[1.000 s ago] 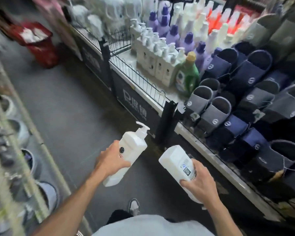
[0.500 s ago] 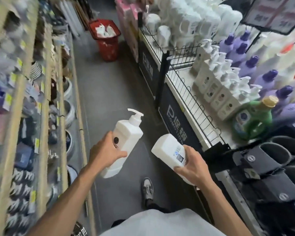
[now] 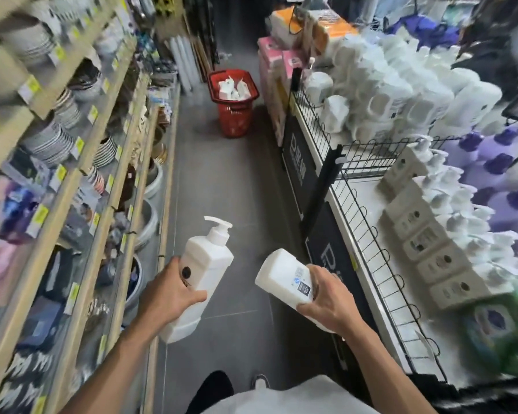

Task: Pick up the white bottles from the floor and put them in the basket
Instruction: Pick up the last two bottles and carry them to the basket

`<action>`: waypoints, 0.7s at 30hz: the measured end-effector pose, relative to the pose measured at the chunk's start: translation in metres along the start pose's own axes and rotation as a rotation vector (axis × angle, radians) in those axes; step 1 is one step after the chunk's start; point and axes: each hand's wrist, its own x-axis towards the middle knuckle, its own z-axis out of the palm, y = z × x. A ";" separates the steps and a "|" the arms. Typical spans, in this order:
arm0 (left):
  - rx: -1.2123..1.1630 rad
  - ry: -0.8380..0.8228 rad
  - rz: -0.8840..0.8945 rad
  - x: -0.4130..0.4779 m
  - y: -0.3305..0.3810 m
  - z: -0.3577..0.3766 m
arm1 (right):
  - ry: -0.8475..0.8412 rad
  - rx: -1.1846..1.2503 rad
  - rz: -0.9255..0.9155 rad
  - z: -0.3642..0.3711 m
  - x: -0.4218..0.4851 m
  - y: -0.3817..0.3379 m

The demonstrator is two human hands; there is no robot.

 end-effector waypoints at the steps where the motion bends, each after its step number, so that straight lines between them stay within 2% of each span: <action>1: -0.003 0.005 0.000 0.010 0.002 -0.003 | -0.002 0.001 -0.009 -0.003 0.014 -0.004; 10: -0.038 -0.059 0.020 0.111 0.001 -0.032 | -0.017 -0.036 -0.041 -0.012 0.127 -0.052; 21: -0.046 -0.019 0.056 0.239 0.009 -0.080 | 0.011 -0.043 0.013 -0.020 0.236 -0.107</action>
